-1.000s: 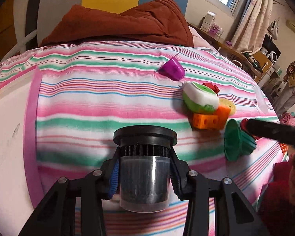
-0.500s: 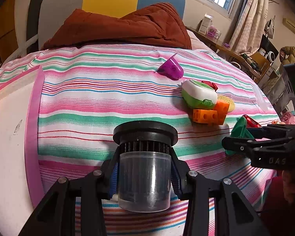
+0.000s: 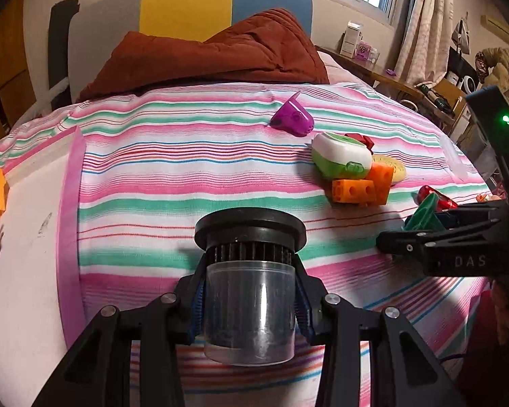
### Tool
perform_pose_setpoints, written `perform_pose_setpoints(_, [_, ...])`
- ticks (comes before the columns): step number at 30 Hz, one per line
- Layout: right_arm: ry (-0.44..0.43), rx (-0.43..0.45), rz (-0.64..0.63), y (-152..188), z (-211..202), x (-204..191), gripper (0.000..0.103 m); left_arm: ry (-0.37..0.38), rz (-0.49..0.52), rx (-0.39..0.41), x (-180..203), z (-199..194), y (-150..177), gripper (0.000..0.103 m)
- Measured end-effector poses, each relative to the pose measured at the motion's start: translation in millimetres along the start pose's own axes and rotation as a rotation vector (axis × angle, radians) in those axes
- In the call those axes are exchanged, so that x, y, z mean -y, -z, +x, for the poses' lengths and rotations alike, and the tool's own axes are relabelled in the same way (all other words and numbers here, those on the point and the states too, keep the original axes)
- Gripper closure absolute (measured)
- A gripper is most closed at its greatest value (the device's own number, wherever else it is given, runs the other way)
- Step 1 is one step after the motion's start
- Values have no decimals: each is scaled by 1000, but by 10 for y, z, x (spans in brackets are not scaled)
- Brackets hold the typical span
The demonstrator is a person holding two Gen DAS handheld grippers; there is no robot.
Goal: Organize rigid objects
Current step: 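Grasp the green funnel-shaped piece with right gripper while left gripper holds the jar, then carry the jar into the tray and set it beside the brown mold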
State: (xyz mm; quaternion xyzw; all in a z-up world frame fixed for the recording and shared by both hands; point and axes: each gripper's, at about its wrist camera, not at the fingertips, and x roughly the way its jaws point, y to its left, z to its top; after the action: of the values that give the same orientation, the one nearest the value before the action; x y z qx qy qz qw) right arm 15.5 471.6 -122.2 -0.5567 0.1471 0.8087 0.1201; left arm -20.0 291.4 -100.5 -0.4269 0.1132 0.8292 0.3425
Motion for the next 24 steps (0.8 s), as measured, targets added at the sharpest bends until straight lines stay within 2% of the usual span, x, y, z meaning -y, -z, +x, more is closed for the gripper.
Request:
perform_pose_setpoints(4, [0, 2, -1, 10, -8, 1, 44, 5, 7, 10, 26, -86, 35, 60])
perform_pose_setpoints(8, [-6, 4, -7, 21, -10, 2, 38, 9, 19, 36, 44, -242, 48, 60])
perform_pose_setpoints(24, [47, 31, -56, 76, -11, -128, 40, 14, -30, 113, -225, -920, 68, 60])
